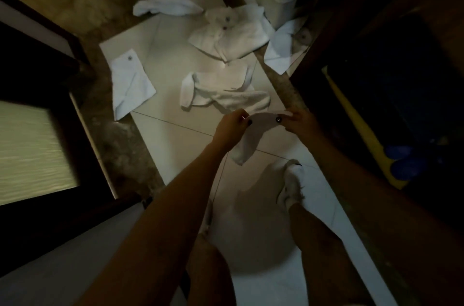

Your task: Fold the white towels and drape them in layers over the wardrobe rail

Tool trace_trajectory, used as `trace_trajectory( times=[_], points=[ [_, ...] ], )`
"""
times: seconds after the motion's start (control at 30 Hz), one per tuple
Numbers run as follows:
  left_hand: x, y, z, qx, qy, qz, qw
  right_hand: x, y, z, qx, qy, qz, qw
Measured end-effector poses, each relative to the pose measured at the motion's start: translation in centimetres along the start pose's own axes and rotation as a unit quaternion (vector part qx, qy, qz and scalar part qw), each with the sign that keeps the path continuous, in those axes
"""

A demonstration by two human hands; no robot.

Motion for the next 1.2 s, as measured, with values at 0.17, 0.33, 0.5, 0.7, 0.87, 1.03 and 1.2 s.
trace_trajectory(
  times=[0.17, 0.33, 0.5, 0.7, 0.87, 1.03, 1.2],
  points=[
    [-4.6, -5.3, 6.3, 0.016, 0.031, 0.006, 0.999, 4.8, -2.8, 7.2, -0.066, -0.014, 0.078, 0.995],
    [-8.6, -11.6, 10.9, -0.011, 0.108, -0.023, 0.994, 10.3, -4.6, 17.5, -0.128, -0.145, 0.053, 0.98],
    [-12.9, -16.6, 14.8, -0.019, 0.189, -0.028, 0.981, 14.7, -5.6, 24.7, -0.177, -0.18, -0.029, 0.967],
    [-17.0, -21.1, 19.3, -0.036, 0.292, 0.033, 0.955, 19.0, -5.5, 32.0, -0.297, -0.216, -0.086, 0.926],
    [-19.0, -24.6, 23.7, 0.033, 0.345, 0.128, 0.929, 20.3, -4.5, 38.3, -0.312, -0.209, -0.146, 0.915],
    [-22.0, -27.5, 29.2, 0.125, 0.381, 0.145, 0.904, 20.3, -3.5, 43.2, -0.263, -0.179, -0.177, 0.932],
    [-24.3, -27.9, 32.0, 0.174, 0.408, 0.11, 0.889, 20.9, -3.1, 45.2, -0.211, -0.163, -0.211, 0.94]
  ],
)
Point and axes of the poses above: each hand's wrist, its own z-axis away from the middle knuckle, its own y-axis out of the palm, x = y × z, the point moved 3 cm from there along -z, towards the middle knuckle
